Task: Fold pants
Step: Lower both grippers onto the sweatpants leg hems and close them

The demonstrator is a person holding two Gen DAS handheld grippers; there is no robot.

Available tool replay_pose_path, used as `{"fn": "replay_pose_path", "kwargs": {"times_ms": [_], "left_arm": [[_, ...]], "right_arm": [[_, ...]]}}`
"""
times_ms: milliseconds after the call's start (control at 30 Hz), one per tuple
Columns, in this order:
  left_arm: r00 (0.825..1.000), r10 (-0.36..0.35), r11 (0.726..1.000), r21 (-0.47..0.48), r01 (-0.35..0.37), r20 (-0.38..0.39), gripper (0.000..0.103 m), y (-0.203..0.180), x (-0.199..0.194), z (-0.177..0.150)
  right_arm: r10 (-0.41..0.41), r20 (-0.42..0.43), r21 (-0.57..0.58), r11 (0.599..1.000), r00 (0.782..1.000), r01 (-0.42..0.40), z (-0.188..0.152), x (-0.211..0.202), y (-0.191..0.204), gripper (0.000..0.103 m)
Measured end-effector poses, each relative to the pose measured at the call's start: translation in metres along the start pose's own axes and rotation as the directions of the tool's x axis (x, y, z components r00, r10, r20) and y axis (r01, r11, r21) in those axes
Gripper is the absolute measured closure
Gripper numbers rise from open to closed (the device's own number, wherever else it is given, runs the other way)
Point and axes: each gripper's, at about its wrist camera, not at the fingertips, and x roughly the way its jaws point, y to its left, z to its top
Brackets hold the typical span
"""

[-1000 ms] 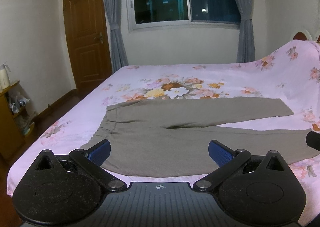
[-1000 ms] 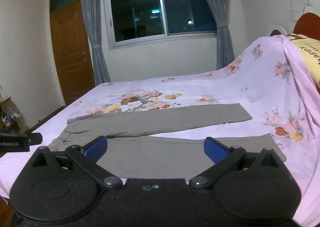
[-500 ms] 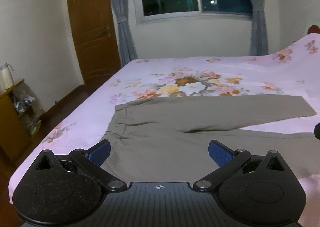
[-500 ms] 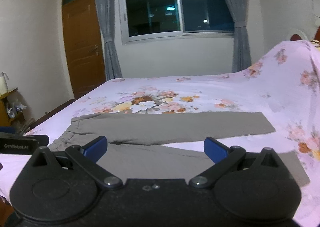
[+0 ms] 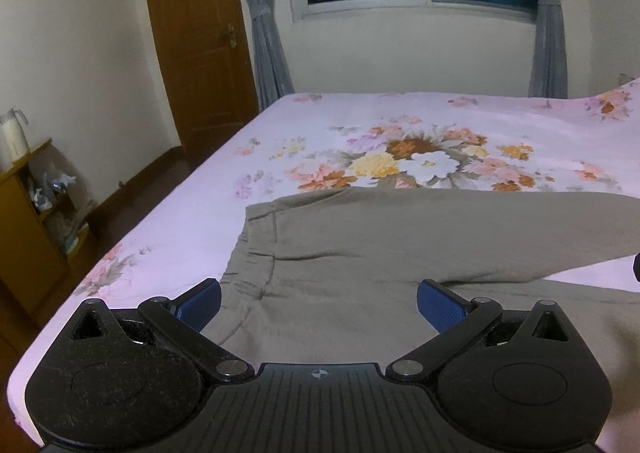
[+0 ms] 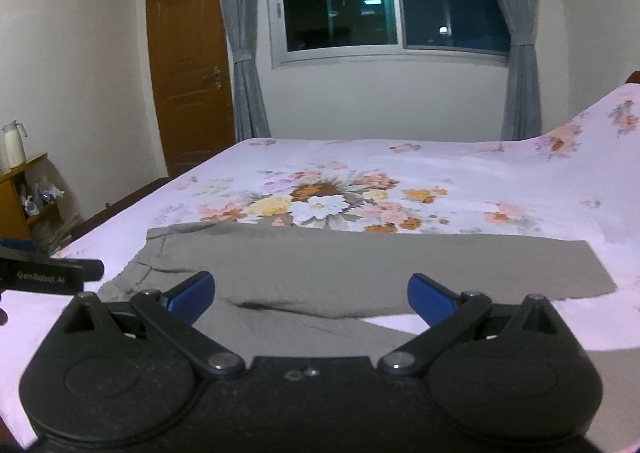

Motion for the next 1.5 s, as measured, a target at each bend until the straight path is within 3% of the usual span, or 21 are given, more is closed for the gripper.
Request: {"fn": "replay_pose_path", "kwargs": {"times_ms": [433, 933, 1300, 1500], "left_arm": [[0.996, 0.055, 0.998, -0.008, -0.056, -0.065, 0.000, 0.032, 0.115, 0.022], [0.973, 0.157, 0.986, -0.022, -0.163, -0.171, 0.000, 0.068, 0.244, 0.031], [0.961, 0.130, 0.990, -0.021, -0.139, -0.245, 0.000, 0.093, 0.325, 0.029], [0.970, 0.035, 0.998, -0.048, -0.048, -0.240, 0.000, 0.107, 0.355, 0.028]], "right_arm": [[0.090, -0.072, -0.063, 0.994, 0.993, -0.095, 0.016, 0.111, 0.030, 0.001], [0.176, -0.164, -0.108, 0.975, 0.971, -0.195, 0.026, 0.240, 0.037, 0.001], [0.203, -0.216, -0.162, 0.957, 0.955, -0.240, 0.031, 0.325, 0.039, 0.001], [0.215, -0.250, -0.154, 0.954, 0.944, -0.258, 0.037, 0.369, 0.033, 0.000]]}}
